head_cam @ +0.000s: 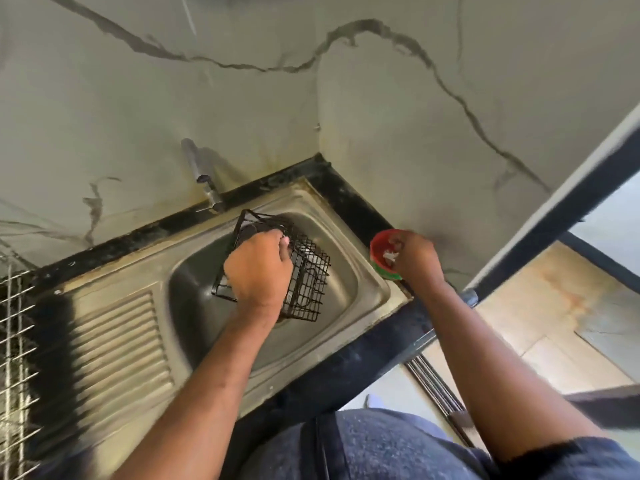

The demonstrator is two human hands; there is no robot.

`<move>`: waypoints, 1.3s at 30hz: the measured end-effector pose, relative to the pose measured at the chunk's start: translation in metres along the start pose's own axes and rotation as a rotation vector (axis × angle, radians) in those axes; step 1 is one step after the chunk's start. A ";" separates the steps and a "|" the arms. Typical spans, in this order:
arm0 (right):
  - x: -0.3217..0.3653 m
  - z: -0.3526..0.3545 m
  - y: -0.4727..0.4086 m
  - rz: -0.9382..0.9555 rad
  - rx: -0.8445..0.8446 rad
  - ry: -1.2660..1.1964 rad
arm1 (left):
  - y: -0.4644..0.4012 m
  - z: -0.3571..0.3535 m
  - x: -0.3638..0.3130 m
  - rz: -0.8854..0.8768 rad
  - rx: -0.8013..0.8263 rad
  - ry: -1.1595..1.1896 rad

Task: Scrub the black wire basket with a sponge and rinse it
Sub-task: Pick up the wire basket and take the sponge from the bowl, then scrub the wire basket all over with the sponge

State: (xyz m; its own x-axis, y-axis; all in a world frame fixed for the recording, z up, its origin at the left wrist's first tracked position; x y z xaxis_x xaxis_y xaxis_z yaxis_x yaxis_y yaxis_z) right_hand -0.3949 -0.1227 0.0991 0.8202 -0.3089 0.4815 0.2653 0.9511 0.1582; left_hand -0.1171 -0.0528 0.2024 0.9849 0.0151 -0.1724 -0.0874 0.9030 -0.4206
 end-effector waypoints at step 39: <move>0.206 -0.009 0.078 0.585 0.271 -0.568 | 0.048 -0.011 0.098 0.867 -0.226 1.103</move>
State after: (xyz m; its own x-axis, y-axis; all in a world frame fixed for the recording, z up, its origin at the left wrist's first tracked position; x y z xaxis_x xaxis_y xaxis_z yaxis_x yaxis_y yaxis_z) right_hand -0.2011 -0.1116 0.2031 0.3898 0.2080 0.8971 -0.3105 0.9468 -0.0846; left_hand -0.0259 -0.0125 0.1556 -0.0031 0.0873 -0.9962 -0.7190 0.6921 0.0629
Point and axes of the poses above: each hand's wrist, its own y-axis away from the middle knuckle, its own z-axis out of the back of the hand, x = y × z, the point moved 8 cm from there along -y, towards the middle knuckle, and after that the axes turned 9 degrees about -z, right-handed, at the moved point
